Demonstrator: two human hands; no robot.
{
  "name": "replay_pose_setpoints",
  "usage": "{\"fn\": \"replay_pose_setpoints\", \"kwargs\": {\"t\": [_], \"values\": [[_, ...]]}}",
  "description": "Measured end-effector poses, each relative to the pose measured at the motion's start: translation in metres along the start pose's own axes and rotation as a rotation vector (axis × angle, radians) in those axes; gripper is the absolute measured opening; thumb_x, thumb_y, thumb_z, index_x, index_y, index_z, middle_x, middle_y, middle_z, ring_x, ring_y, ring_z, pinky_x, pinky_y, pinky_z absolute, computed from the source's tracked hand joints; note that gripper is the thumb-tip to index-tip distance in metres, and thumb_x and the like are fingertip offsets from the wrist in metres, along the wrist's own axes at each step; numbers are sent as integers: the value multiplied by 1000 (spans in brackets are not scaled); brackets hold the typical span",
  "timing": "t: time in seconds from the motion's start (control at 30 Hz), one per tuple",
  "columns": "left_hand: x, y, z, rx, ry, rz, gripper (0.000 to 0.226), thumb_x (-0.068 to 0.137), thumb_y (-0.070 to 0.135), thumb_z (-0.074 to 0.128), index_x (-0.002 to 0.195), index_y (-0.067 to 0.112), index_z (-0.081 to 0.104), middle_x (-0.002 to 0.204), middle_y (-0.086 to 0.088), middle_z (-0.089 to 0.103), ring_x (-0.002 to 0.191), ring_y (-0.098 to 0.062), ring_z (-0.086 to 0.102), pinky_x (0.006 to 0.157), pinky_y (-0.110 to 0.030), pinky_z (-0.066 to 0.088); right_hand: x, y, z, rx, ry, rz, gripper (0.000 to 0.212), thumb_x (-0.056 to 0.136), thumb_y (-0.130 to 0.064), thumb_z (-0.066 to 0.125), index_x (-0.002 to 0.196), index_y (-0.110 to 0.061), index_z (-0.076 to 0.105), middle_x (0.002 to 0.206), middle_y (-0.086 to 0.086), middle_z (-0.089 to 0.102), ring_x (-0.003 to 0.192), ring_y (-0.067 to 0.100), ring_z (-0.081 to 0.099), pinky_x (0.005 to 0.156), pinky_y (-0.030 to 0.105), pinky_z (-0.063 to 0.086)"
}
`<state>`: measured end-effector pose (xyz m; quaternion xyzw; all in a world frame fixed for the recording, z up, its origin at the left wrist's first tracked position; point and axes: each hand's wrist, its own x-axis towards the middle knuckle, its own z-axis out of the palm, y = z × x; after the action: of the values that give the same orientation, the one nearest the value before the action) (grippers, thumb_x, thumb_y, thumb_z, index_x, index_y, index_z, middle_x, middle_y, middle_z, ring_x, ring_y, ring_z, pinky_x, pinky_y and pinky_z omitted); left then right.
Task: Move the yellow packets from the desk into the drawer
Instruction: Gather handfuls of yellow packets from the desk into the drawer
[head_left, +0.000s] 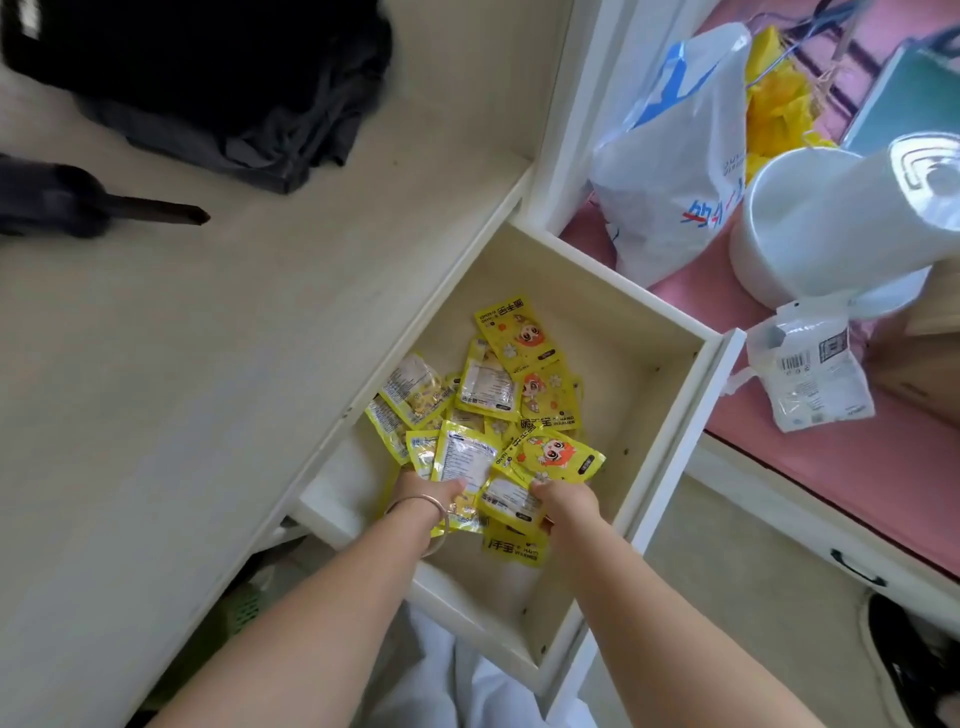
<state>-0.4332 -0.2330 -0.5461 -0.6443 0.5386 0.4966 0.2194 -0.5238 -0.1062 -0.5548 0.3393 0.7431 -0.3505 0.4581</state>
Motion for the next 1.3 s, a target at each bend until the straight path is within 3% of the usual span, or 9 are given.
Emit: {"fn": "replay_pose_setpoints", "kwargs": {"t": [0.1,0.23,0.33,0.53,0.63,0.67,0.77,0.97,1.3], "values": [[14,-1,6,31,13,-23,83,73,32,78,137,0,35,142,-17,46,127,-33,50,102,-42,44,7,1,8,-98,42,-6,31,90,-25,61,70,-6,47,62,7,48,58,21,50,65,33,48],[23,-5,8,42,25,-41,86,72,34,78,139,2,34,144,-16,44,129,-33,48,103,-43,43,12,3,6,-60,27,11,10,90,-13,59,96,-5,57,70,5,49,65,20,48,66,31,43],[23,-4,8,58,31,-27,82,77,30,75,141,2,32,148,-13,40,133,-31,44,104,-40,39,12,7,3,10,54,24,32,90,-4,54,122,-1,53,98,13,57,83,25,48,72,31,38],[5,3,-8,87,167,78,72,76,23,73,140,16,38,142,-13,41,128,-31,45,104,-37,40,-6,-2,9,-65,129,13,32,87,-16,54,116,-9,45,88,6,51,73,20,49,59,31,40],[-11,5,-24,11,192,121,57,81,23,66,134,19,46,137,-11,45,123,-30,50,102,-36,41,-31,-13,12,-73,166,-156,56,87,-17,55,139,-13,36,129,9,52,109,28,57,89,40,50],[-17,5,-31,-39,166,149,50,82,22,64,130,18,51,135,-9,51,120,-28,53,101,-34,42,-42,-16,13,-97,156,-228,55,88,-16,54,139,-13,37,131,8,52,107,27,59,89,39,50],[-42,-1,-51,-209,131,272,25,84,15,59,108,20,64,115,-4,67,105,-23,61,92,-28,46,-80,-27,31,-122,36,-416,41,88,-12,49,129,-13,49,93,5,62,68,17,57,65,31,47],[-87,-49,-115,-276,292,513,21,86,5,55,96,15,70,90,-5,71,84,-17,64,86,-25,51,-172,-13,96,-327,-202,-795,24,84,-14,50,104,-15,64,92,7,70,87,23,63,75,30,48],[-136,-251,-249,-461,682,367,20,88,9,54,94,18,70,94,0,75,92,-13,68,87,-17,47,-280,109,232,-824,-535,-1003,17,91,-16,48,98,-17,63,87,4,66,75,21,58,50,22,39]]}}
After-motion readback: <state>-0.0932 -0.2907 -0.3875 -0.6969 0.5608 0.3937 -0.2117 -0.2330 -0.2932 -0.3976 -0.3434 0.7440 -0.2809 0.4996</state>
